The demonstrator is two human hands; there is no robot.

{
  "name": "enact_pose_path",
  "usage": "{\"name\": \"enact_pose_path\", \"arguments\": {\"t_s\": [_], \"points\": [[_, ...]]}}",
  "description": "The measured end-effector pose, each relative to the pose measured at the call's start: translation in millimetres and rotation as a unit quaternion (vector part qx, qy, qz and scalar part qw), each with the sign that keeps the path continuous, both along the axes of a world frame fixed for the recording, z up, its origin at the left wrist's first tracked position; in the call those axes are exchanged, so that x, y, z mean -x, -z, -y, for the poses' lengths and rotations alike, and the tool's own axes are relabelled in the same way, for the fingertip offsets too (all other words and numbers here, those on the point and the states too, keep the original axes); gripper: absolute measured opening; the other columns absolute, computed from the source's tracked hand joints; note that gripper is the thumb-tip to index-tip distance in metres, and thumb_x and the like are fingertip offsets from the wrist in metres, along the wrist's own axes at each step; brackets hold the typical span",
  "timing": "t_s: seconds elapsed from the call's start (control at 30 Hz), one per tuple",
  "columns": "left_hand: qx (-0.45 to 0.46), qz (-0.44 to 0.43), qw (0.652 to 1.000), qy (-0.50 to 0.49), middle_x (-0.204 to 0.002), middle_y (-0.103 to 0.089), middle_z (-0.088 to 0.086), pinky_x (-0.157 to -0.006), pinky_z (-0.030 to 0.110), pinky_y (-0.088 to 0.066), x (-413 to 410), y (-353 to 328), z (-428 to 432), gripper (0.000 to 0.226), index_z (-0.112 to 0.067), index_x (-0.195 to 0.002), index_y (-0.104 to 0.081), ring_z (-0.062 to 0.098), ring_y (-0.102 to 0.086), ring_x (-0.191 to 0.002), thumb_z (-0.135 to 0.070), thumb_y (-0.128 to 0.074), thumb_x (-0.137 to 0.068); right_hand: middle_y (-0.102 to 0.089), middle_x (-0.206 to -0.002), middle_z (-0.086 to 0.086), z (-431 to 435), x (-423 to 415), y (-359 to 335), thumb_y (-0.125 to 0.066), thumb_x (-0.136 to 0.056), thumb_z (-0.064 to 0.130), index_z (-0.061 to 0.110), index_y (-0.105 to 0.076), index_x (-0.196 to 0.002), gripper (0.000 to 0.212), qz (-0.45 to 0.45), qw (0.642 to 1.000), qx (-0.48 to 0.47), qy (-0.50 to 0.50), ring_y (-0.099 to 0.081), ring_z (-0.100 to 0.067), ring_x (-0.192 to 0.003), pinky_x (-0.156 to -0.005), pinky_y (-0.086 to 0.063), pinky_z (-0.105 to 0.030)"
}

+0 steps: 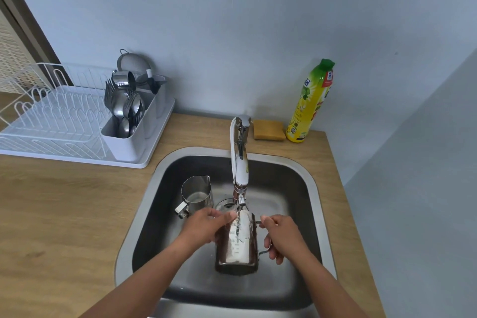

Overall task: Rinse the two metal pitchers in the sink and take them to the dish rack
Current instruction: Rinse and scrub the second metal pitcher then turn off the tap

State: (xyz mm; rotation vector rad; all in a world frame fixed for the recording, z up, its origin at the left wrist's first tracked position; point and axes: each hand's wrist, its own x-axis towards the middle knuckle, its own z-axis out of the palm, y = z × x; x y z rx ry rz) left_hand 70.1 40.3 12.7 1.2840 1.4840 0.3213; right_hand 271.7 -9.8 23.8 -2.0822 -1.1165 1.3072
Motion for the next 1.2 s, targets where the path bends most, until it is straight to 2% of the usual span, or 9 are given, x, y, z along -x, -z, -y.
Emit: {"name": "enact_pose_path", "arguments": {"t_s": [0.1,0.3,0.4,0.53,0.73,0.9,1.0,1.1,1.2], "points": [[0.015,0.000,1.000,0.006,-0.094,-0.075,0.007,-0.078,0.034,-0.059,-3,-2,0,0.053,-0.011,-0.103,-0.065,0.021,-0.071,-0.080,-0.060,-0.063,-0.083,-0.063,-0.060,-0.005,-2,0,-3,-0.044,-0.102,0.034,0.014,-0.067,-0.102,0.030,0.011,1.000,0.015,-0.004,-0.053,-0.013,-0.035,-0.038,-0.046,-0.023],[0.050,0.020,0.999,-0.003,-0.077,-0.064,0.007,-0.056,0.027,-0.051,-4,-8,1,0.055,-0.005,-0.099,-0.064,0.022,-0.060,-0.062,-0.059,-0.059,-0.087,-0.059,-0.059,-0.006,-10,2,-7,-0.044,-0.101,0.033,0.004,-0.067,-0.097,0.037,0.033,0.999,0.035,-0.002,-0.049,-0.017,-0.032,-0.037,-0.043,-0.025],[0.059,0.023,0.998,-0.010,-0.079,-0.066,0.009,-0.057,0.028,-0.056,-5,-9,2,0.063,-0.002,-0.108,-0.064,0.022,-0.064,-0.060,-0.060,-0.059,-0.086,-0.057,-0.058,-0.007,-13,1,-7,-0.046,-0.099,0.033,0.002,-0.068,-0.096,0.038,0.038,0.999,0.036,0.000,-0.047,-0.017,-0.032,-0.038,-0.041,-0.023],[0.047,0.022,0.999,0.004,-0.080,-0.068,0.008,-0.056,0.026,-0.053,-4,-8,2,0.060,-0.002,-0.104,-0.064,0.019,-0.064,-0.061,-0.059,-0.059,-0.087,-0.059,-0.059,-0.005,-13,0,-6,-0.043,-0.100,0.037,0.005,-0.066,-0.099,0.039,0.054,0.998,0.033,-0.017,-0.049,-0.015,-0.032,-0.039,-0.044,-0.025],[0.052,0.055,0.997,0.022,-0.094,-0.078,0.014,-0.062,0.024,-0.046,1,-8,0,0.035,-0.016,-0.100,-0.072,0.013,-0.063,-0.066,-0.041,-0.080,-0.076,-0.066,-0.082,-0.007,-4,-1,1,-0.038,-0.100,0.044,0.018,-0.055,-0.114,0.034,0.058,0.995,0.061,-0.052,-0.065,-0.020,-0.058,-0.044,-0.051,-0.027],[0.061,0.082,0.993,0.055,-0.078,-0.070,-0.002,-0.070,0.028,-0.045,-1,-4,3,0.017,-0.023,-0.087,-0.072,0.014,-0.060,-0.076,-0.021,-0.083,-0.075,-0.063,-0.098,-0.002,-2,-5,2,-0.043,-0.096,0.042,0.023,-0.056,-0.116,0.030,0.066,0.996,0.040,-0.042,-0.065,-0.023,-0.075,-0.046,-0.052,-0.027],[0.047,0.092,0.993,0.049,-0.067,-0.069,-0.013,-0.065,0.019,-0.048,-7,0,5,0.031,-0.026,-0.091,-0.066,0.005,-0.063,-0.069,-0.007,-0.083,-0.074,-0.061,-0.093,0.003,-3,-9,-1,-0.046,-0.097,0.035,0.023,-0.059,-0.106,0.020,0.075,0.997,-0.005,-0.036,-0.062,-0.018,-0.077,-0.055,-0.056,-0.032],[0.004,0.084,0.996,0.035,-0.100,-0.070,-0.004,-0.068,0.014,-0.050,-14,0,8,0.051,-0.024,-0.105,-0.060,0.006,-0.067,-0.085,-0.004,-0.087,-0.067,-0.061,-0.086,0.007,-5,-13,-2,-0.052,-0.097,0.029,0.024,-0.063,-0.095,0.012,0.072,0.995,-0.063,-0.011,-0.059,-0.012,-0.079,-0.073,-0.056,-0.038],[-0.043,0.088,0.995,0.016,-0.106,-0.064,-0.013,-0.074,0.012,-0.053,-19,-1,7,0.063,-0.027,-0.108,-0.054,0.004,-0.065,-0.091,0.001,-0.088,-0.063,-0.063,-0.085,0.007,-8,-13,-2,-0.058,-0.094,0.022,0.024,-0.066,-0.090,0.009,0.056,0.992,-0.110,0.025,-0.061,-0.013,-0.081,-0.080,-0.058,-0.042]]}}
